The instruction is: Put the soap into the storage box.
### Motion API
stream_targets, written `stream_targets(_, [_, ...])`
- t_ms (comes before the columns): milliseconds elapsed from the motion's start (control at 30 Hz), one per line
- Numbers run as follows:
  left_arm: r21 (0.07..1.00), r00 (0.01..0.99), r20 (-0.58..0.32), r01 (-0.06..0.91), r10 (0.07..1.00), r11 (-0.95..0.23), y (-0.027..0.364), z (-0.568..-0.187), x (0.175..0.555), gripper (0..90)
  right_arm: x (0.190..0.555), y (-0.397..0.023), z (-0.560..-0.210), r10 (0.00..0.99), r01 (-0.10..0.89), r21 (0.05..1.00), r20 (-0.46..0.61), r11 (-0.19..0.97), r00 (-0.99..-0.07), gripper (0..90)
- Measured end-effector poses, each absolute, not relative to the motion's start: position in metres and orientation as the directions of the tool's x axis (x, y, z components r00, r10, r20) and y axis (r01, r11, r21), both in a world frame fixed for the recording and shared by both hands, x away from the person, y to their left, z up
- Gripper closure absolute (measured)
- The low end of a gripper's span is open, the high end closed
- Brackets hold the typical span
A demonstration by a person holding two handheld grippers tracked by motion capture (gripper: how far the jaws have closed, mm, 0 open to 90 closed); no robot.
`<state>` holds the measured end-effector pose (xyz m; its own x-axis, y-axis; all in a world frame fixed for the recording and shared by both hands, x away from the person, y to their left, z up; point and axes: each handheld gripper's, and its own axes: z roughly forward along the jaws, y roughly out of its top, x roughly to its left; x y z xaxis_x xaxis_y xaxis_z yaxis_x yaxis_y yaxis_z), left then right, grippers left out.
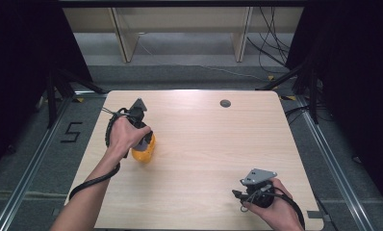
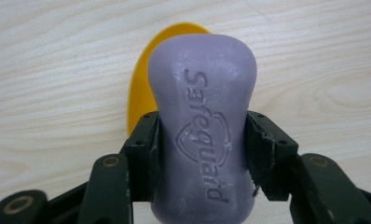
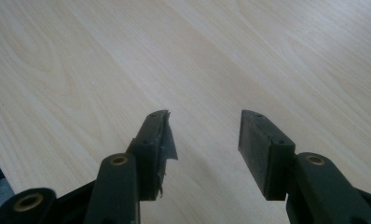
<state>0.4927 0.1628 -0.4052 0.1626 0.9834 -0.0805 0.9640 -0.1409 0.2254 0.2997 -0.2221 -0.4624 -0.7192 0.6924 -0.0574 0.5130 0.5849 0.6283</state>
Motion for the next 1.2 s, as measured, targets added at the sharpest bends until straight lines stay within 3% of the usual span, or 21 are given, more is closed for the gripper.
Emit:
stream_targets(133, [0.252,0.164,-0.059,0.957,0.985,-0.144,0.162,-0.412,0.495,49.1,0.300,-0.222,-0.464,0.696,0.505,0.642,-0.062,0.576,-0.715,53.0])
stream_targets(267, [0.221,0.188,-0.041,0.959,0.981,-0.175,0.163,-0.414,0.496,49.1,0.300,-0.222,-0.464,0.696,0.505,0.642,-0.062,0.577,-0.715,53.0])
stream_targets(367, [0.228,0.145,-0.052,0.965,0.988,-0.130,0.160,-0.417,0.495,49.0,0.300,-0.221,-0.464,0.697,0.506,0.642,-0.061,0.576,-0.715,53.0])
stream_targets(500, [0.219,0.186,-0.033,0.960,0.982,-0.174,0.163,-0.418,0.496,49.0,0.299,-0.222,-0.463,0.694,0.516,0.628,-0.054,0.582,-0.718,53.0])
stream_targets(567, [0.244,0.118,-0.047,0.964,0.992,-0.103,0.158,-0.422,0.495,49.0,0.300,-0.222,-0.463,0.692,0.512,0.629,-0.059,0.585,-0.719,53.0])
stream_targets(833, [0.202,0.175,-0.027,0.965,0.984,-0.166,0.161,-0.424,0.496,49.0,0.300,-0.223,-0.462,0.684,0.503,0.627,-0.066,0.595,-0.726,52.9])
stream_targets(1200, [0.217,0.176,-0.025,0.962,0.984,-0.167,0.160,-0.430,0.497,49.0,0.300,-0.222,-0.464,0.689,0.500,0.639,-0.066,0.584,-0.721,52.9])
